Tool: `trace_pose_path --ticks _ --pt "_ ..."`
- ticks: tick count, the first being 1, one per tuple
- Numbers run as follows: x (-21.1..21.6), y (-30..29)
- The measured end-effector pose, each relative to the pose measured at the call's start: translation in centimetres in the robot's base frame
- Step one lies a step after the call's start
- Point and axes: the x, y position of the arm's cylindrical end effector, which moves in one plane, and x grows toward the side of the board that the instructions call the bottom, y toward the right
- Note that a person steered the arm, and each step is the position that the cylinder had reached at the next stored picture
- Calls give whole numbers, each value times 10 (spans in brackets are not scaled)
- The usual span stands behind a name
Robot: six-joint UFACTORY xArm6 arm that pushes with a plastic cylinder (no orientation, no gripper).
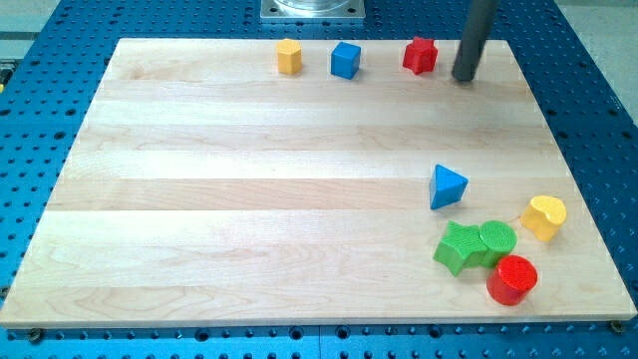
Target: Slightly push the cube upwards
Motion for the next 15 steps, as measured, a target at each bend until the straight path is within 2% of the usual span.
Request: trace_pose_path --ticks 4,6,7,8,9,13,14,15 --pt "-4 4" --pt "61 -37" --pt "31 -106" --pt "28 -167" --pt "10 -193" --pt "-1 -179" --pt "23 -173" --pt "92 -139"
